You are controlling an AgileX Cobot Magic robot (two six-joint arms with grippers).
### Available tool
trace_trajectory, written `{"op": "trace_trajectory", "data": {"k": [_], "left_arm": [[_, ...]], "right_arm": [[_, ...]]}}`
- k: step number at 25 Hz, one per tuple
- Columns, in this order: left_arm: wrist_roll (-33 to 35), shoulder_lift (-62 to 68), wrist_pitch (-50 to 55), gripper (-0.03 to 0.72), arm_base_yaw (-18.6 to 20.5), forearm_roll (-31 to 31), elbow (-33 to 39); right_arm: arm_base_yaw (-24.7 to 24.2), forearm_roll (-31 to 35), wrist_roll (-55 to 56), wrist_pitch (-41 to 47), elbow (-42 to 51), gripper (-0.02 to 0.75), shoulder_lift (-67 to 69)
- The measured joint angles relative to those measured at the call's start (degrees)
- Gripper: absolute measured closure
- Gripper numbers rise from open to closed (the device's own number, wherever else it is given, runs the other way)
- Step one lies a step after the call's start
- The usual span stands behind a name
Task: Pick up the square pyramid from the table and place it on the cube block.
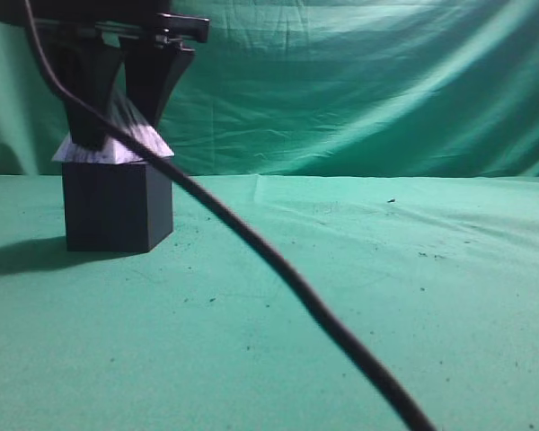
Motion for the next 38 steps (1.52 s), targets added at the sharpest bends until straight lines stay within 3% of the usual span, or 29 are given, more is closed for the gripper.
{"op": "trace_trajectory", "data": {"k": [1, 5, 7, 12, 15, 18, 20, 25, 29, 32, 38], "left_arm": [[0.0, 0.0, 0.0, 0.688, 0.0, 0.0, 0.0], [0.0, 0.0, 0.0, 0.688, 0.0, 0.0, 0.0], [0.0, 0.0, 0.0, 0.688, 0.0, 0.0, 0.0], [0.0, 0.0, 0.0, 0.688, 0.0, 0.0, 0.0], [0.0, 0.0, 0.0, 0.688, 0.0, 0.0, 0.0], [0.0, 0.0, 0.0, 0.688, 0.0, 0.0, 0.0], [0.0, 0.0, 0.0, 0.688, 0.0, 0.0, 0.0], [0.0, 0.0, 0.0, 0.688, 0.0, 0.0, 0.0], [0.0, 0.0, 0.0, 0.688, 0.0, 0.0, 0.0], [0.0, 0.0, 0.0, 0.688, 0.0, 0.0, 0.0], [0.0, 0.0, 0.0, 0.688, 0.0, 0.0, 0.0]], "right_arm": [[0.0, 0.0, 0.0, -0.1, -0.3, 0.353, 0.0], [0.0, 0.0, 0.0, 0.0, -0.3, 0.133, 0.1], [0.0, 0.0, 0.7, 1.9, -1.4, 0.078, 0.1], [0.0, 0.0, 2.6, 6.2, -8.6, 0.092, -3.0], [0.0, 0.0, 3.8, 6.5, -10.8, 0.311, -8.0], [0.0, 0.2, 8.2, 7.1, -11.1, 0.580, -13.4], [0.0, 0.4, 10.8, 7.3, -10.9, 0.674, -17.0], [0.0, 1.9, 12.4, 7.7, -5.0, 0.667, -28.5], [0.0, 2.0, 13.5, 7.8, 5.6, 0.667, -39.0], [0.0, 2.6, 15.1, 6.9, 16.7, 0.667, -47.0], [0.0, 3.5, 15.5, -4.2, 41.0, 0.667, -63.2]]}}
